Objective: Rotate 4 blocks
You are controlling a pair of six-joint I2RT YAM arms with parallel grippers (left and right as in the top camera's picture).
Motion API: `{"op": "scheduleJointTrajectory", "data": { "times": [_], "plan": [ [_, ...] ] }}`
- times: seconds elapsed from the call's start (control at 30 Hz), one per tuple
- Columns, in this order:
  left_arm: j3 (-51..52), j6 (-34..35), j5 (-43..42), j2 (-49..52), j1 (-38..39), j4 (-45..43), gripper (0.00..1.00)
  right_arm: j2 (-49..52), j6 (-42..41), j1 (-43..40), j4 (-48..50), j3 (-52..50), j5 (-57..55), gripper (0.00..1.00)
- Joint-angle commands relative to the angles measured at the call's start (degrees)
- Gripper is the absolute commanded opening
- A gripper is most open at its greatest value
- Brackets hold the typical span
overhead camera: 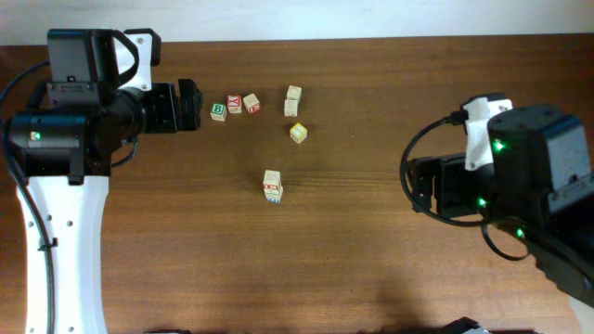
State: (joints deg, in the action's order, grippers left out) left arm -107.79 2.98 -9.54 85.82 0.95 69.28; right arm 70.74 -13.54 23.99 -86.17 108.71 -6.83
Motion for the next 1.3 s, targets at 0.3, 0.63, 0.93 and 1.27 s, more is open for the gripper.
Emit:
{"op": "scheduleJointTrajectory", "data": {
  "times": [0.3,0.63,0.93,1.27],
  "plan": [
    [0.0,-0.3,0.6,-0.4,0.0,0.1,0.99,-24.2,16.8,-21.4,44.7,-43.7,10.3,0.98],
    [0.0,-0.3,0.6,-0.4,0.0,0.1,0.99,-69.7,16.1,-25.1,84.7,-107.9,10.7,0.98],
    [0.0,-0.3,0.6,-0.4,0.0,0.0,0.99,-70.4,16.1,-25.1,82.0,-108.4,10.7,0.98],
    [12.5,-3.5,9.1,-6.8,-0.1,-14.5,0.99,-70.4,16.1,-25.1,82.0,-108.4,10.7,0.98]
  ]
}}
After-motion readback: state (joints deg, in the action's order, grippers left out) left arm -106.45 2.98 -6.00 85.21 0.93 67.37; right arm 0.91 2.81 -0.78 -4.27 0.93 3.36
